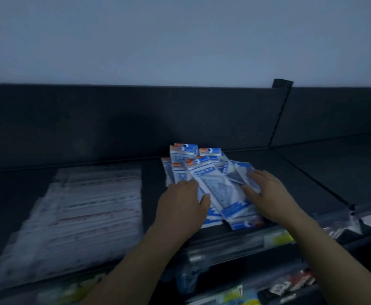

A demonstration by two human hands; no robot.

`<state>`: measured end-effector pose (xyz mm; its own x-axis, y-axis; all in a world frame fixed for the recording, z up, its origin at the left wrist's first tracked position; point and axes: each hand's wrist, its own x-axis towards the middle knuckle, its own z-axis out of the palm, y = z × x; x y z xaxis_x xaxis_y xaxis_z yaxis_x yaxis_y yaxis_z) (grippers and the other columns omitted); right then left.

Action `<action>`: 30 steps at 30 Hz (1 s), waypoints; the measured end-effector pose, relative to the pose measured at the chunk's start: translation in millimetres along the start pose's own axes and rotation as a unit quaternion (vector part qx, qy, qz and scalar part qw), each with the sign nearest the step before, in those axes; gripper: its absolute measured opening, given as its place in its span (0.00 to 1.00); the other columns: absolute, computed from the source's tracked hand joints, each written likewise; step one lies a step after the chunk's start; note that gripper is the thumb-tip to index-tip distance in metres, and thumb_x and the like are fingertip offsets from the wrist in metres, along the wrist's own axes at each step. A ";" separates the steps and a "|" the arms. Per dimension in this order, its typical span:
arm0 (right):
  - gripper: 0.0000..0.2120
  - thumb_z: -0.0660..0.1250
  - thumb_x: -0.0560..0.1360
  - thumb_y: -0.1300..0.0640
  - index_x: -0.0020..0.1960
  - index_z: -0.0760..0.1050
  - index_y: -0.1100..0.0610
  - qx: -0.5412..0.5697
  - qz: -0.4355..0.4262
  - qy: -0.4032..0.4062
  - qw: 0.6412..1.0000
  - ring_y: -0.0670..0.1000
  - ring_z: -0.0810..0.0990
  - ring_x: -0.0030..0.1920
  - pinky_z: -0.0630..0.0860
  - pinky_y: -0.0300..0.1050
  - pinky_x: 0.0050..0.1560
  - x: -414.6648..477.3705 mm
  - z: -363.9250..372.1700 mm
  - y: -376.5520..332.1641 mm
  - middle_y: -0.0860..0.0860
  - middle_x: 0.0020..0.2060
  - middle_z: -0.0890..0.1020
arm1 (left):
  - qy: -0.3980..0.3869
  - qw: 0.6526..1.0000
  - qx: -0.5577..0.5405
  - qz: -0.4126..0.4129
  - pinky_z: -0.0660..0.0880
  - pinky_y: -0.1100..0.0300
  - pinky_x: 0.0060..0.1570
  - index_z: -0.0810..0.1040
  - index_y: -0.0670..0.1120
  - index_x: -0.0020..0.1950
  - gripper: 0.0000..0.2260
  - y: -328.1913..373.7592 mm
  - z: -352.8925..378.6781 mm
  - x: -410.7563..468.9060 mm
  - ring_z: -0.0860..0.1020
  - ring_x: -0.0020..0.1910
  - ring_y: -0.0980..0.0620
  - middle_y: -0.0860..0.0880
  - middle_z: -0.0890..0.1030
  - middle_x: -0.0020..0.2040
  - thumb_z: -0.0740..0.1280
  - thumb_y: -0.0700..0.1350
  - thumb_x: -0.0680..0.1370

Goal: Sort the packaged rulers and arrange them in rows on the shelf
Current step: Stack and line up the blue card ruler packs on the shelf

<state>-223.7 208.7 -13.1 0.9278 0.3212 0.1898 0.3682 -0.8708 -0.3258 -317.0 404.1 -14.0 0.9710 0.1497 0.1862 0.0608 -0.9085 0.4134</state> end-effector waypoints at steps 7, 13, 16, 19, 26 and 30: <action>0.16 0.58 0.81 0.53 0.67 0.71 0.56 0.110 0.051 -0.102 0.987 0.56 0.78 0.55 0.75 0.51 0.54 42.9 -14.0 64.8 0.56 0.60 0.78 | -0.026 0.977 0.029 -0.211 0.72 0.53 0.59 0.62 0.40 0.73 0.45 59.6 41.3 55.1 0.71 0.65 0.42 0.40 0.67 0.70 0.63 0.72 0.69; 0.16 0.63 0.77 0.60 0.64 0.74 0.52 0.154 0.002 -0.163 0.975 0.50 0.80 0.45 0.79 0.45 0.44 73.7 -3.5 94.9 0.52 0.50 0.79 | 0.041 0.962 0.016 -0.268 0.73 0.53 0.55 0.65 0.39 0.67 0.42 57.6 54.0 57.6 0.73 0.62 0.42 0.39 0.67 0.66 0.73 0.66 0.66; 0.32 0.59 0.76 0.66 0.73 0.60 0.39 0.062 -0.084 -0.187 0.977 0.56 0.67 0.69 0.71 0.48 0.64 84.1 -3.4 105.7 0.51 0.74 0.58 | 0.058 0.959 -0.052 -0.273 0.69 0.60 0.44 0.69 0.46 0.50 0.23 52.6 46.0 53.2 0.76 0.54 0.47 0.49 0.73 0.49 0.76 0.56 0.67; 0.39 0.60 0.76 0.65 0.75 0.49 0.34 -0.018 -0.181 -0.218 0.959 0.54 0.42 0.77 0.54 0.54 0.75 92.1 -7.8 97.6 0.44 0.76 0.38 | 0.086 0.952 -0.108 -0.274 0.66 0.61 0.41 0.71 0.45 0.50 0.20 42.7 40.1 48.8 0.75 0.48 0.49 0.51 0.72 0.45 0.77 0.49 0.67; 0.24 0.66 0.74 0.59 0.69 0.67 0.47 -0.003 -0.220 -0.275 0.936 0.51 0.70 0.64 0.70 0.48 0.64 99.7 -14.5 86.3 0.47 0.66 0.69 | 0.144 0.914 -0.286 -0.251 0.69 0.66 0.32 0.76 0.47 0.47 0.06 33.3 40.0 34.8 0.76 0.37 0.58 0.54 0.79 0.41 0.72 0.41 0.74; 0.11 0.62 0.78 0.54 0.59 0.76 0.50 -0.048 -0.246 -0.172 0.953 0.51 0.75 0.55 0.73 0.48 0.56 102.4 -1.5 101.2 0.49 0.56 0.76 | 0.172 0.886 -0.354 -0.244 0.71 0.66 0.33 0.78 0.45 0.52 0.05 34.2 44.6 30.4 0.79 0.40 0.57 0.52 0.81 0.44 0.69 0.39 0.76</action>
<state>-91.6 152.9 -25.2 0.6159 0.7875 -0.0216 0.7714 -0.6084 -0.1866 -275.1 360.2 -34.0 0.7339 0.6780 0.0418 0.1751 -0.2483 0.9527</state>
